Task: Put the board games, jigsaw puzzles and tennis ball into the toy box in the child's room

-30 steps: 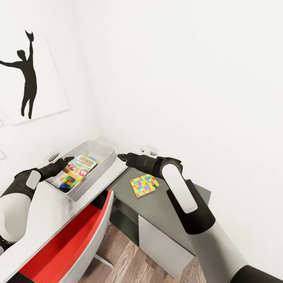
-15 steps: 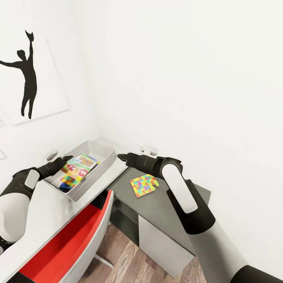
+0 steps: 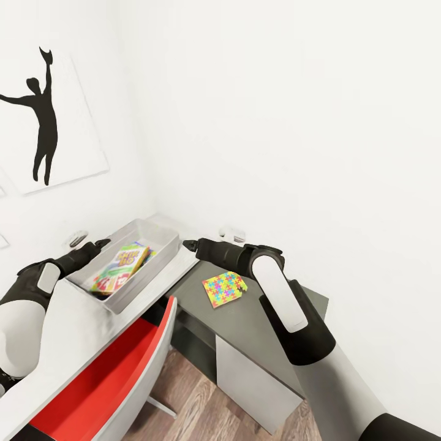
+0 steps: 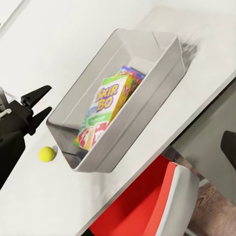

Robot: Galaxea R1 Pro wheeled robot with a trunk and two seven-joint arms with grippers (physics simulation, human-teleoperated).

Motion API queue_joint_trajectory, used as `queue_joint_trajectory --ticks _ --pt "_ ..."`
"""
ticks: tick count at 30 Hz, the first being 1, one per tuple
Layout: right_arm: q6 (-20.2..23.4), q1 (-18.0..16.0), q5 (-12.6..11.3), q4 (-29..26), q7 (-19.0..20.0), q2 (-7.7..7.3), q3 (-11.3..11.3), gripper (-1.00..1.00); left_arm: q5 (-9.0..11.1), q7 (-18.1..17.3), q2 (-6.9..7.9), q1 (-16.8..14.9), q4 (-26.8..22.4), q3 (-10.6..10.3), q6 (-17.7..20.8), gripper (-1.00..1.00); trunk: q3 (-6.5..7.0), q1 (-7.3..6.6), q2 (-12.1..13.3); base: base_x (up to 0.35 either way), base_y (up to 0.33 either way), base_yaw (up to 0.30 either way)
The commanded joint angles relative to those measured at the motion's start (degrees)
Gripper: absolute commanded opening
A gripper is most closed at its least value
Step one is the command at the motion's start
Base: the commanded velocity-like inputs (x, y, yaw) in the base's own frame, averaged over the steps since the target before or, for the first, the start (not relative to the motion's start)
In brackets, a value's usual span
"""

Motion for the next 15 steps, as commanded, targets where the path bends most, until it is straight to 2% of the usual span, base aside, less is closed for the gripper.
queue_joint_trajectory --ticks 1,15 --pt "0.06 -0.07 -0.55 -0.05 -0.60 0.01 0.01 1.00 0.30 -0.15 -0.02 -0.07 0.00 0.27 0.50 1.00 -0.12 0.04 -0.12 0.000 0.000 0.000" --pt "0.07 -0.07 -0.58 -0.05 -0.60 0.01 0.01 1.00 0.51 -1.19 0.02 -0.04 -0.01 0.05 2.43 1.00 -0.12 0.04 -0.12 0.000 0.000 0.000"
